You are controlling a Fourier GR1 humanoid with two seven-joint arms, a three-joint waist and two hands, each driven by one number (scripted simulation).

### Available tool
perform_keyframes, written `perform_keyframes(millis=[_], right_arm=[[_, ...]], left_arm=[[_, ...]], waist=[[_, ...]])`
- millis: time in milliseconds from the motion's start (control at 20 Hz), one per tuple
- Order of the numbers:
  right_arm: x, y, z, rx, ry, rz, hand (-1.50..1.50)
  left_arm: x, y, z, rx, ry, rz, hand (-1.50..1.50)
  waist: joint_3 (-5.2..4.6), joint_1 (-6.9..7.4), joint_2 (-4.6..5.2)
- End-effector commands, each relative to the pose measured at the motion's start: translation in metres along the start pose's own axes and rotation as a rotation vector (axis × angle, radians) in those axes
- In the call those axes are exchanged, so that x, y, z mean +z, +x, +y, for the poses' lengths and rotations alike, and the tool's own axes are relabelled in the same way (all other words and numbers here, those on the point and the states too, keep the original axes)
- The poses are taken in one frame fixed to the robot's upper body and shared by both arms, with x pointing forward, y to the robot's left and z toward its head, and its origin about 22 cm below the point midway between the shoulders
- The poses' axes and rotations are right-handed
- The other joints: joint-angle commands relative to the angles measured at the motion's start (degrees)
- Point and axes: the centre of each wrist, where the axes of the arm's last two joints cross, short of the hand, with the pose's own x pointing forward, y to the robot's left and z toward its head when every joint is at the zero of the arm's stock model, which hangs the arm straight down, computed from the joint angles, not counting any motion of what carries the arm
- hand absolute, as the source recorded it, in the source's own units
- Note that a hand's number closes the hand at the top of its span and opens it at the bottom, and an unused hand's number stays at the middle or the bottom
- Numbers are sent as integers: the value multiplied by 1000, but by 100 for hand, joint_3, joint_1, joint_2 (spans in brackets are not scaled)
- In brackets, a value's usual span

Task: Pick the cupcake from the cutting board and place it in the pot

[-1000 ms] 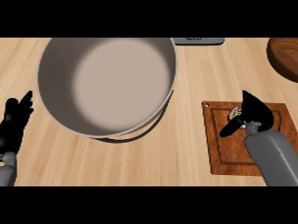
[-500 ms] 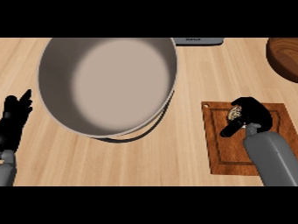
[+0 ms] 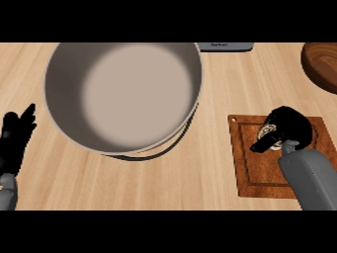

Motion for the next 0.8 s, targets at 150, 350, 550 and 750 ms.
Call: perform_keyframes(millis=[150, 350, 550, 750], right_arm=[[-5, 36, -63, 220, -90, -547, 150], [-4, 45, -94, 349, -128, -894, 150], [-30, 32, -148, 332, -289, -1017, 150], [-42, 27, -169, 126, -385, -1142, 150]], left_arm=[[-1, 10, -12, -3, -50, -47, 0], [-5, 19, -9, -12, -53, -56, 0], [-3, 19, -22, -5, -59, -39, 0], [-7, 14, 3, -2, -26, -26, 0]], waist=[[29, 367, 105], [38, 454, 161], [37, 355, 151], [31, 252, 102]])
